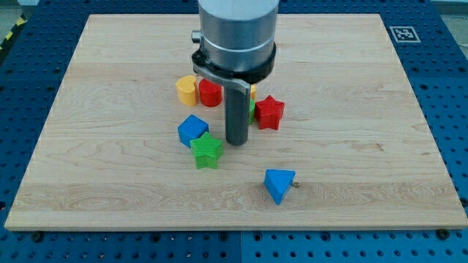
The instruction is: Push the green star towards the bottom center
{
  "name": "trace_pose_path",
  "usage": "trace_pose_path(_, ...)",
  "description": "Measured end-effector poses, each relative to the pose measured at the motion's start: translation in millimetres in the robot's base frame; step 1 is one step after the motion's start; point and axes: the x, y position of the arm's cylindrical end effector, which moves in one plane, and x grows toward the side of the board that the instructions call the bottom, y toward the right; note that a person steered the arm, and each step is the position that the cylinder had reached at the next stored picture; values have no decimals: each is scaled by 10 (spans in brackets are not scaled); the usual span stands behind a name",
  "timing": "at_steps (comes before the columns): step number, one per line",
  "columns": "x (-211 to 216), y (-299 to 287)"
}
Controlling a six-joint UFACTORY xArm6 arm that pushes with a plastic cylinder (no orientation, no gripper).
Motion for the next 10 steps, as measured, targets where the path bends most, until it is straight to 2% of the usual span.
trace_pose_path(2, 47, -537)
trace_pose_path(4, 31, -679)
trace_pose_path(5, 328, -485)
trace_pose_path(6, 466, -28)
trace_pose_path(7, 429, -134)
trace_pose_path(9, 431, -775)
trace_pose_path(10, 533, -682)
